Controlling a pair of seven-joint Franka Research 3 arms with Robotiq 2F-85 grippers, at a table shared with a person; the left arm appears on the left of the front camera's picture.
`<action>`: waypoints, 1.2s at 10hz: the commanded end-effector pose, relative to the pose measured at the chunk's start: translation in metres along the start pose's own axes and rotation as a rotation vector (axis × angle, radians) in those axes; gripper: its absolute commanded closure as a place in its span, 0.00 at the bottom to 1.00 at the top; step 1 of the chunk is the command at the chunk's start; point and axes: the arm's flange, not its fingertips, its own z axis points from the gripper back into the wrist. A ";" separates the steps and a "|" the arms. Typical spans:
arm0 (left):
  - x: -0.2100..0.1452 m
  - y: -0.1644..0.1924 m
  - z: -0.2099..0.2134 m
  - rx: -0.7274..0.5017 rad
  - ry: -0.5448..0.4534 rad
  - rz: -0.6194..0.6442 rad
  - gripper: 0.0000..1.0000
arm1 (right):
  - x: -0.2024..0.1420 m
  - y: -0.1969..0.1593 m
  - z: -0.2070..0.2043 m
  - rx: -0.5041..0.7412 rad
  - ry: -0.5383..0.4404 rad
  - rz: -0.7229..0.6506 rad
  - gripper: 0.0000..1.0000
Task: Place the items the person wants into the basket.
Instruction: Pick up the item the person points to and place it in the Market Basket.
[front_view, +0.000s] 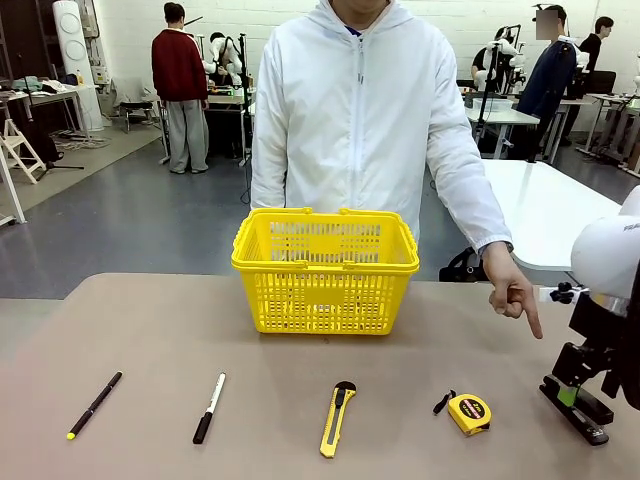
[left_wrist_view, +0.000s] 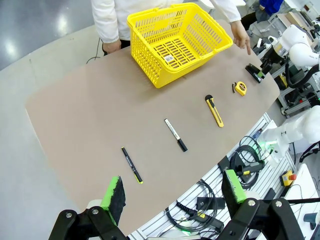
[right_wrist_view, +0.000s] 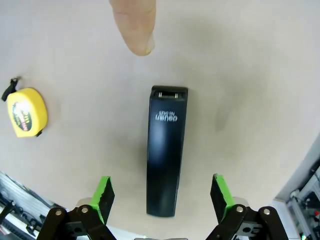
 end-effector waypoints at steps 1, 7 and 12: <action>-0.001 0.000 0.001 -0.013 -0.006 -0.014 0.00 | 0.006 -0.001 -0.011 -0.037 0.000 0.020 0.00; -0.001 0.000 0.001 -0.013 -0.006 -0.014 0.00 | 0.005 -0.003 -0.011 -0.028 0.020 0.040 1.00; -0.001 0.000 0.001 -0.013 -0.006 -0.014 0.00 | 0.004 -0.002 -0.012 -0.033 0.026 0.036 1.00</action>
